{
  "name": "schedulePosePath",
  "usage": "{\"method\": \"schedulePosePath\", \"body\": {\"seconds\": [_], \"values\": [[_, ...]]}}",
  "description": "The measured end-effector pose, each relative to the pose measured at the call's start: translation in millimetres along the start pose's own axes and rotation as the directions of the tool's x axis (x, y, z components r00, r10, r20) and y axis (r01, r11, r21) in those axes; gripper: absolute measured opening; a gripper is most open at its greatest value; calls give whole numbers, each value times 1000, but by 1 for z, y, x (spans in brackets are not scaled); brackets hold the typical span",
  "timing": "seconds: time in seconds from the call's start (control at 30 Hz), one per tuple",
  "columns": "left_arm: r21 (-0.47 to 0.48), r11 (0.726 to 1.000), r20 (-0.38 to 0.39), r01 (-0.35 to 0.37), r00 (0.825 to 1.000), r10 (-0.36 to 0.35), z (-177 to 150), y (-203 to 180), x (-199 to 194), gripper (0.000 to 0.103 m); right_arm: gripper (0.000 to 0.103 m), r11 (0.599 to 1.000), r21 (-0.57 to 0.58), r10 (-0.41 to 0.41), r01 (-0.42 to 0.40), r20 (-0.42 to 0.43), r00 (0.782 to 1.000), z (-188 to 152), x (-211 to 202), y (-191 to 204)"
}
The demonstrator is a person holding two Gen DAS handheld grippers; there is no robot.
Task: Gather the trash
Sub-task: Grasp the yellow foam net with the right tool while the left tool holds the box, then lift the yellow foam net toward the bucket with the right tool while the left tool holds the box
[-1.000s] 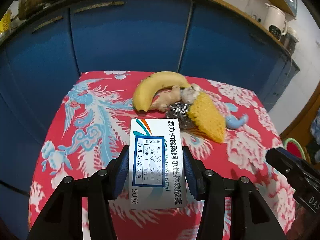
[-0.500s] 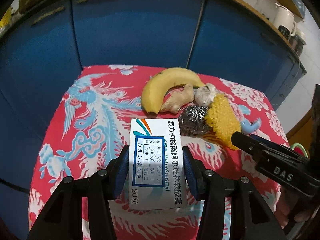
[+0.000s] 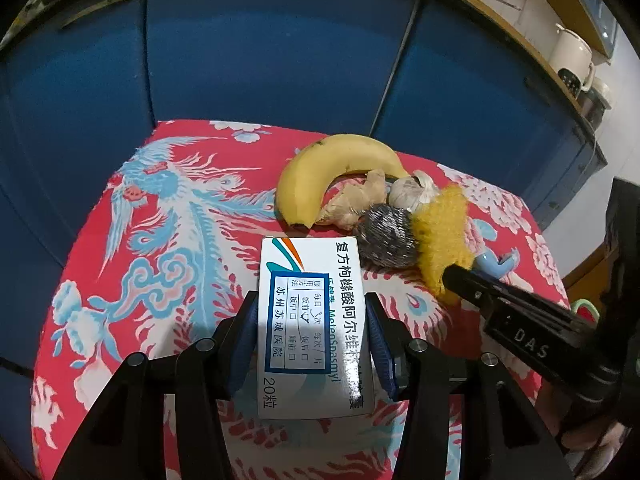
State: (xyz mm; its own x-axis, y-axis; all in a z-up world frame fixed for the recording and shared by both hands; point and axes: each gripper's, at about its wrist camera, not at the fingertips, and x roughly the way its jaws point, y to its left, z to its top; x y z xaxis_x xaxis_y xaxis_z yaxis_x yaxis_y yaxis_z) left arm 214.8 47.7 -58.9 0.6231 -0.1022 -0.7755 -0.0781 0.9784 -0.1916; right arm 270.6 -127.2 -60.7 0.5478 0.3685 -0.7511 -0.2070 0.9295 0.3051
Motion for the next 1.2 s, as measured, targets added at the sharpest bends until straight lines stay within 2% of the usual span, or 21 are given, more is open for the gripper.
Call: {"method": "schedulePosePath", "body": {"seconds": [0.07, 0.13, 0.37, 0.67, 0.9, 1.2], "values": [[3, 1000, 11, -15, 1000, 15, 0, -1, -3, 52, 12, 1000, -11, 8, -8, 7, 1000, -3, -3, 2], [6, 1000, 19, -19, 1000, 19, 1, -2, -6, 52, 10, 1000, -24, 18, -17, 24, 1000, -5, -10, 4], [38, 999, 56, -38, 998, 35, -4, -18, -28, 52, 9, 999, -13, 50, -49, 75, 996, -17, -50, -1], [86, 996, 105, -12, 994, 3, -12, -57, -69, 52, 9, 998, 22, 51, -55, 148, 988, -36, -116, -23], [143, 989, 100, 48, 993, -63, -23, -104, -86, 52, 10, 996, 91, -4, -15, 204, 979, -57, -170, -65], [237, 962, 82, 132, 984, -155, -37, -173, -102, 52, 10, 978, 202, -111, 61, 249, 962, -86, -228, -125]]}}
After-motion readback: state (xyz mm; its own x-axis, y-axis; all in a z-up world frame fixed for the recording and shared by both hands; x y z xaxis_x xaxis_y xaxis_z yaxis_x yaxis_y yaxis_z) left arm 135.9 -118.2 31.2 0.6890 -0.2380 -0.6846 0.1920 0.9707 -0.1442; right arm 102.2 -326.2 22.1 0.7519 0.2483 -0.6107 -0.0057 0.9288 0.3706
